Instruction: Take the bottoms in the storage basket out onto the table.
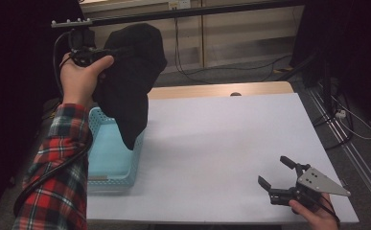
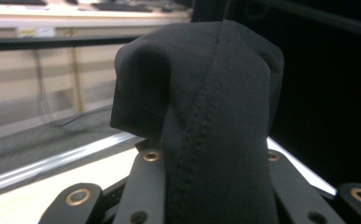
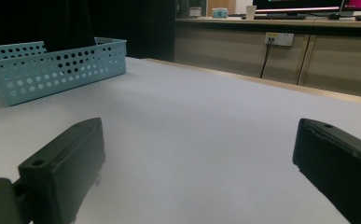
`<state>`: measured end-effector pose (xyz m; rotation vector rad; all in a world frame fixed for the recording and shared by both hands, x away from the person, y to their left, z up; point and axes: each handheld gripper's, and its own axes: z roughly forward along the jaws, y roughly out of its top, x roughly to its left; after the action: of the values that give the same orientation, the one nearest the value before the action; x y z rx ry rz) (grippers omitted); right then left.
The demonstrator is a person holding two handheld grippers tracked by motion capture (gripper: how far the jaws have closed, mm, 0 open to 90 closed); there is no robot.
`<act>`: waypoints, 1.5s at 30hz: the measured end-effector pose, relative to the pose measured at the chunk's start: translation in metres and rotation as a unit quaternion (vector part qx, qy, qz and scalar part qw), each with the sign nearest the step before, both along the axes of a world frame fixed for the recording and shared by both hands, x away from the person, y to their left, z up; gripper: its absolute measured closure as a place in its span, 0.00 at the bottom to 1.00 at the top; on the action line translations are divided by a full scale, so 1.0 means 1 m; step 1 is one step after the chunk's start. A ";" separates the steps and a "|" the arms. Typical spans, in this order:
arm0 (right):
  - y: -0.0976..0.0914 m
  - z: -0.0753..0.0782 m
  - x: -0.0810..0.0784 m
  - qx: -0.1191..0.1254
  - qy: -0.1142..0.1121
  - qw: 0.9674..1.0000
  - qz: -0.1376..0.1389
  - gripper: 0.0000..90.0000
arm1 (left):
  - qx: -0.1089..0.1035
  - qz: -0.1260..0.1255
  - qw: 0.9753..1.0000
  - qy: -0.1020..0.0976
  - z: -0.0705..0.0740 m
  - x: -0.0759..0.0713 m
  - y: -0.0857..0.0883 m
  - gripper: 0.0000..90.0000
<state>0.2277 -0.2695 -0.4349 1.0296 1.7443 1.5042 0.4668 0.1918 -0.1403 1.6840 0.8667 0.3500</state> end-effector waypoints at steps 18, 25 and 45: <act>-0.001 0.001 -0.001 -0.004 -0.003 1.000 -0.001 0.02 | -0.044 -0.094 0.995 -0.013 -0.024 -0.019 -0.072 0.83; -0.001 0.001 -0.001 -0.004 -0.003 1.000 -0.001 0.02 | -0.037 -0.114 0.993 -0.005 -0.054 -0.022 -0.082 0.83; 0.000 0.001 -0.001 -0.008 -0.004 1.000 0.001 0.02 | -0.027 -0.137 0.990 0.012 -0.113 -0.032 -0.089 0.82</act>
<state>0.2263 -0.2697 -0.4340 1.0142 1.7491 1.4908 0.4344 0.1025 -0.2533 1.7332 0.6446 0.1176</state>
